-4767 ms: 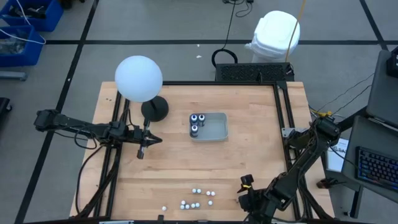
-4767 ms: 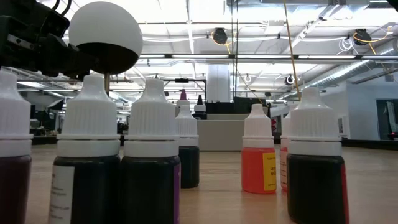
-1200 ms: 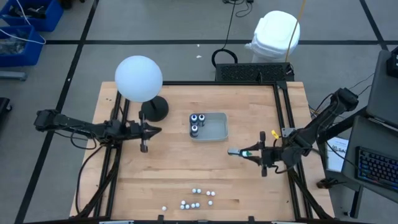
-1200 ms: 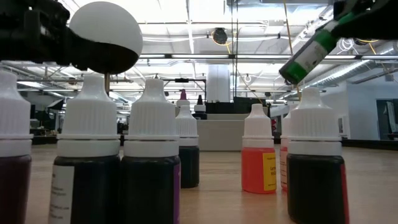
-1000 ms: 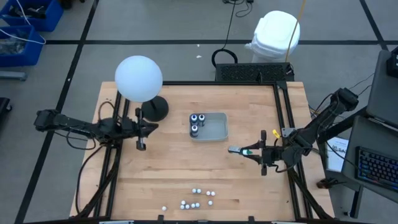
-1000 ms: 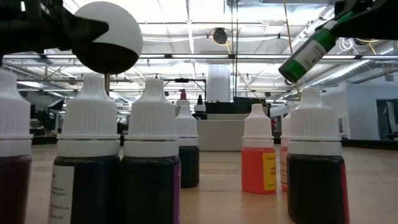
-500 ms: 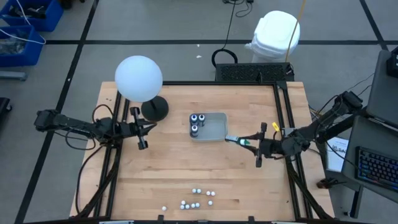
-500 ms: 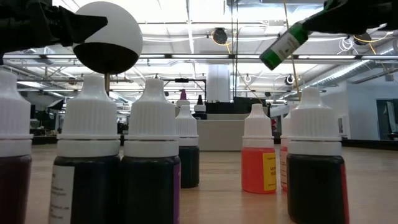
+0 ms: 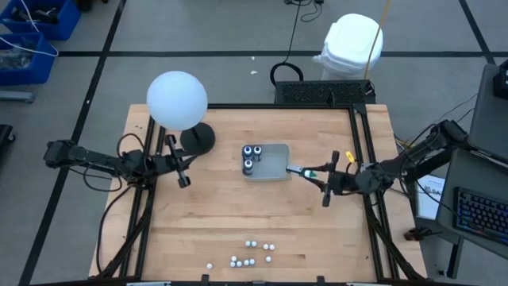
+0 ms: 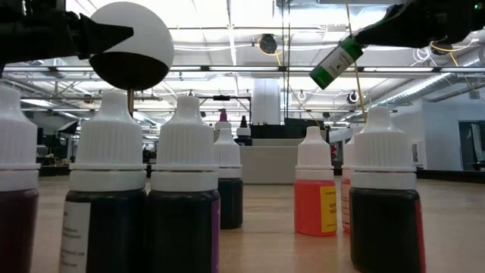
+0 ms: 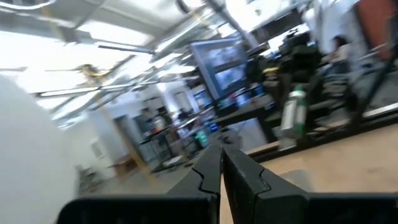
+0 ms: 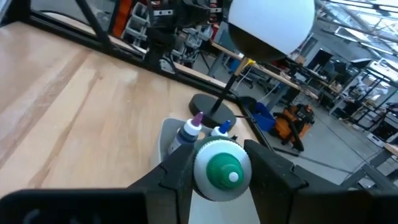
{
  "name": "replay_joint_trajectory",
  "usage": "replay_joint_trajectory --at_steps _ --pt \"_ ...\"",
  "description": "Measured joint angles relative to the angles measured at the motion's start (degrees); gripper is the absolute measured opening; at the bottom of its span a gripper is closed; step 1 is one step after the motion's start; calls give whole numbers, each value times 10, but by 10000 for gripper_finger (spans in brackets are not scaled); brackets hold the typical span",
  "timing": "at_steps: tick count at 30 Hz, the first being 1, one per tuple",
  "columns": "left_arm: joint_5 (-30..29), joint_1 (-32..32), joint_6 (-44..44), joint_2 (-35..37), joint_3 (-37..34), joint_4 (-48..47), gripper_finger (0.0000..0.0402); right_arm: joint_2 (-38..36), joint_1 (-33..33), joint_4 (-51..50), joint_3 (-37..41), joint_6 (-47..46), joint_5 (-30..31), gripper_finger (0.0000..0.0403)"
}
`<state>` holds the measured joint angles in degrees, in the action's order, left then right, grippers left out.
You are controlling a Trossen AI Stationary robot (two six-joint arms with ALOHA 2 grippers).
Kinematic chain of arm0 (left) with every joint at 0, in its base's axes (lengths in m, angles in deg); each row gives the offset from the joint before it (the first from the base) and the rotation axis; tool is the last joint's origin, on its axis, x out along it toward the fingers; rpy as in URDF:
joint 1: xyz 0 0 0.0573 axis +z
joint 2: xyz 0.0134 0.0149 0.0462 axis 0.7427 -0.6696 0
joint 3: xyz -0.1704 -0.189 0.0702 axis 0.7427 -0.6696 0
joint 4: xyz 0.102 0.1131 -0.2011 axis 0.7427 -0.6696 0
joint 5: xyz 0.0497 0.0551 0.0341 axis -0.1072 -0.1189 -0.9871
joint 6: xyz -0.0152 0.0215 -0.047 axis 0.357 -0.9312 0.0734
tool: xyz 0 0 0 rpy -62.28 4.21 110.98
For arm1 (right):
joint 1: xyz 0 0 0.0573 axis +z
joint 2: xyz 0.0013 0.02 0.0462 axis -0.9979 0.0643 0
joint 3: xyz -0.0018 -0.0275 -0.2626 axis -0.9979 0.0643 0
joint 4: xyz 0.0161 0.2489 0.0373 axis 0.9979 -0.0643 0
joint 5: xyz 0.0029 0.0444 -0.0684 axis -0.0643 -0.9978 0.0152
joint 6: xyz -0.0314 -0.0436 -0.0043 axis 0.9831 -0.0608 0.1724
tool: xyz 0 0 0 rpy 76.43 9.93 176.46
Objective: Pick & Place food coloring
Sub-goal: Put the large green food coloring bottle into the gray bin
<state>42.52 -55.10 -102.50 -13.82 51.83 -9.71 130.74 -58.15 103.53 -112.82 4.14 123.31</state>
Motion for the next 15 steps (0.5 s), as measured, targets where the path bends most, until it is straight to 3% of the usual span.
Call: replay_joint_trajectory --at_steps 4,15 --pt "-38 0 -13 0 0 2 24 0 -8 8 0 1 0 112" --pt "-10 0 -13 0 0 3 24 17 -12 -24 0 -39 -7 114"
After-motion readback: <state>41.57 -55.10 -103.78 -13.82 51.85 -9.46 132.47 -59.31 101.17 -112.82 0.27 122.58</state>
